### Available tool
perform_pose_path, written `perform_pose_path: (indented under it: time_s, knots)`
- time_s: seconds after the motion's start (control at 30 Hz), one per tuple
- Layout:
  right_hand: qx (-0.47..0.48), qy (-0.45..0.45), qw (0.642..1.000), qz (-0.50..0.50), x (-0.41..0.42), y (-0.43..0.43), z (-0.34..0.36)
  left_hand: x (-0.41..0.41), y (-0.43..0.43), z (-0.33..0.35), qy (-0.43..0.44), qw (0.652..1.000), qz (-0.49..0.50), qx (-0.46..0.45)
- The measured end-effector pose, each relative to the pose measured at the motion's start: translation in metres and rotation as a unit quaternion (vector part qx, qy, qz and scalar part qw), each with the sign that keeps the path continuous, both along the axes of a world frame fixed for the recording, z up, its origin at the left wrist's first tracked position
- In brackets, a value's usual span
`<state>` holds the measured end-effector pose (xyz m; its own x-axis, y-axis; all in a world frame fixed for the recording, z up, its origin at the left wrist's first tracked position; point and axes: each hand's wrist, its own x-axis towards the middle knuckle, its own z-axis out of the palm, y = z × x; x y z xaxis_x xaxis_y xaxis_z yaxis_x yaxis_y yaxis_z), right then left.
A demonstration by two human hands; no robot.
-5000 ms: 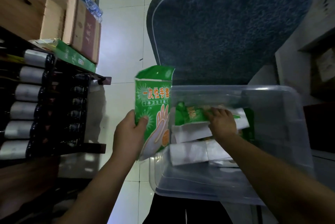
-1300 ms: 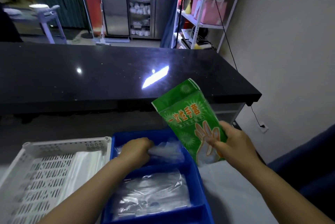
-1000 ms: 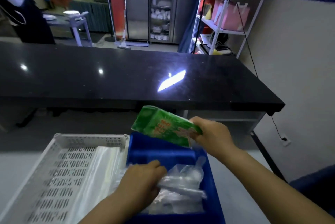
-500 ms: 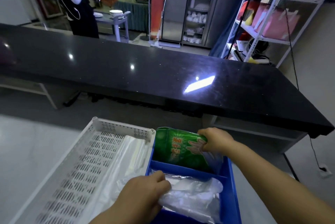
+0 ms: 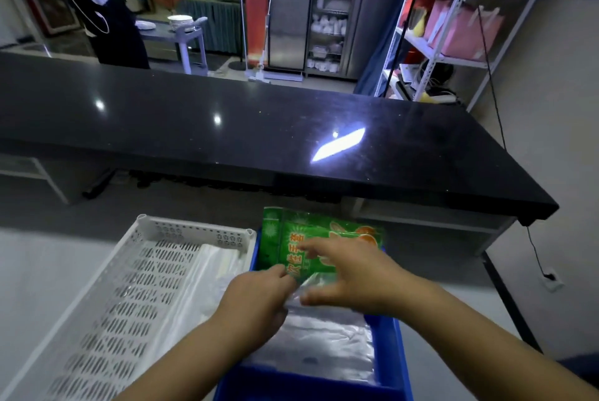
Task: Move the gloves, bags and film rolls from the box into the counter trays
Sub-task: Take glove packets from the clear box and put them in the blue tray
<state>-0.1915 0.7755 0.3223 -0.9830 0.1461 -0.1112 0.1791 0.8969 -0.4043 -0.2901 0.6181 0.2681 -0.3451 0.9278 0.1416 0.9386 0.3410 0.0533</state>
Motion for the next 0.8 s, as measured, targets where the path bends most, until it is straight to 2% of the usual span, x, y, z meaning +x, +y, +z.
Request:
perform_pose_path:
  time_s: [0.07, 0.13, 0.2, 0.27, 0.4, 0.5, 0.57, 0.67, 0.8]
  knots:
    - [0.092, -0.022, 0.995, 0.011, 0.005, -0.002, -0.014, -0.003, 0.017, 0.001, -0.048, 0.997, 0.014, 0.064]
    - [0.14, 0.031, 0.989, -0.026, 0.006, 0.006, -0.029, -0.008, 0.03, 0.002, -0.084, 0.991, 0.014, 0.099]
    - [0.126, 0.078, 0.985, -0.084, 0.008, 0.021, -0.041, -0.017, 0.04, 0.004, -0.1, 0.988, 0.017, 0.117]
    - [0.092, 0.066, 0.984, -0.137, 0.005, 0.037, -0.05, -0.031, 0.045, 0.002, -0.108, 0.988, 0.032, 0.109]
    - [0.051, -0.037, 0.985, -0.16, -0.006, 0.05, -0.067, -0.051, 0.053, -0.016, -0.099, 0.994, 0.047, 0.02]
    - [0.116, -0.099, 0.979, -0.134, -0.005, 0.053, -0.08, -0.056, 0.06, -0.035, -0.101, 0.993, 0.035, -0.049]
    - [0.159, -0.07, 0.976, -0.135, -0.002, 0.055, -0.085, -0.058, 0.063, -0.048, -0.104, 0.991, 0.027, -0.074]
    - [0.122, -0.009, 0.985, -0.121, 0.003, 0.058, -0.091, -0.055, 0.068, -0.061, -0.136, 0.985, 0.018, -0.103]
    - [0.083, 0.003, 0.995, -0.062, 0.001, 0.053, -0.099, -0.054, 0.074, -0.064, -0.219, 0.969, 0.041, -0.104]
